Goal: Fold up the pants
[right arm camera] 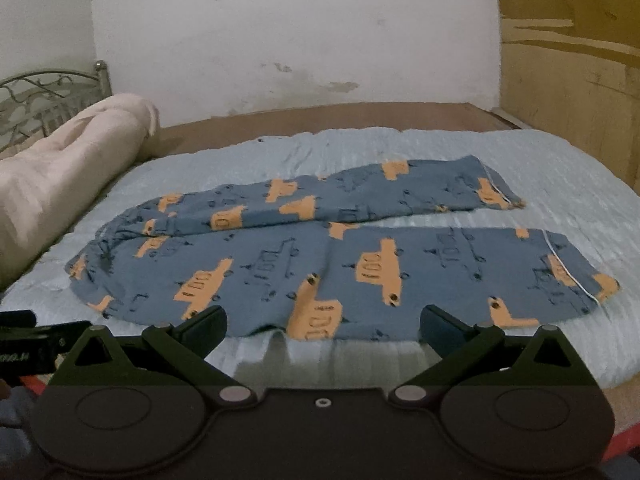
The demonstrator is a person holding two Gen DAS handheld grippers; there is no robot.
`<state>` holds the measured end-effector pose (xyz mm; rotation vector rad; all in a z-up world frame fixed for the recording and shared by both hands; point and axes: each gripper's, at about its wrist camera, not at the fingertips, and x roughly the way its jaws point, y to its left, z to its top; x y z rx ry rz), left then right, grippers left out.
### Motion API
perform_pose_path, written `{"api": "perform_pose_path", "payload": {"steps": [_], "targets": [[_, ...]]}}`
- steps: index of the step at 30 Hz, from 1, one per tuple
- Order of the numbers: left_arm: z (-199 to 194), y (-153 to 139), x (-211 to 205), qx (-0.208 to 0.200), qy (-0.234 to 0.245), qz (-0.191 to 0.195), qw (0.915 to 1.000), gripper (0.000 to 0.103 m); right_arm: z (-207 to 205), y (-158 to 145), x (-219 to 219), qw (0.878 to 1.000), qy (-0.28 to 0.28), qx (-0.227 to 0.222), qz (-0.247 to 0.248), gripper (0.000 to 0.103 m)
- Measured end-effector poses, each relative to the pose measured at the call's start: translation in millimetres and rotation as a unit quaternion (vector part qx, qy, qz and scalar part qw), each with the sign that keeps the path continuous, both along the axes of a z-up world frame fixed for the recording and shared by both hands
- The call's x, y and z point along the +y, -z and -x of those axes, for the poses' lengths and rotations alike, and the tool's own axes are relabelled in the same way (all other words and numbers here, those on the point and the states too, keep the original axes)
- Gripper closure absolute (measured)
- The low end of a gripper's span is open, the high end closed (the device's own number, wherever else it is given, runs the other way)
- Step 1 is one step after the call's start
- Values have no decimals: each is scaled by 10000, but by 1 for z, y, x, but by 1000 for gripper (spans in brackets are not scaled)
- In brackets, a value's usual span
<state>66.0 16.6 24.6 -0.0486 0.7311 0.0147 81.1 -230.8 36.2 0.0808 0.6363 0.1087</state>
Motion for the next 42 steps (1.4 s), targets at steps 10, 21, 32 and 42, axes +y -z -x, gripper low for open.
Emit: {"api": "perform_pose_path", "payload": {"steps": [10,21,32,42], "targets": [[-32,-8,11,82,-107,-384,9992,1,-26,0,6,9992,-376,-105,100,1],[-95,-21,33,-12,-239,-937,9953,1,-80,-7,-1,9821,-1297,-922,1010,1],[-177,-2,71,217,-69,-1432,9894,1,-192,-3,-13,9627,-2553,-681,580,1],[-266,7,113,-472,839,-1448,9848,1,-307,17,-6,9451,-3233,-103,458,1]]}}
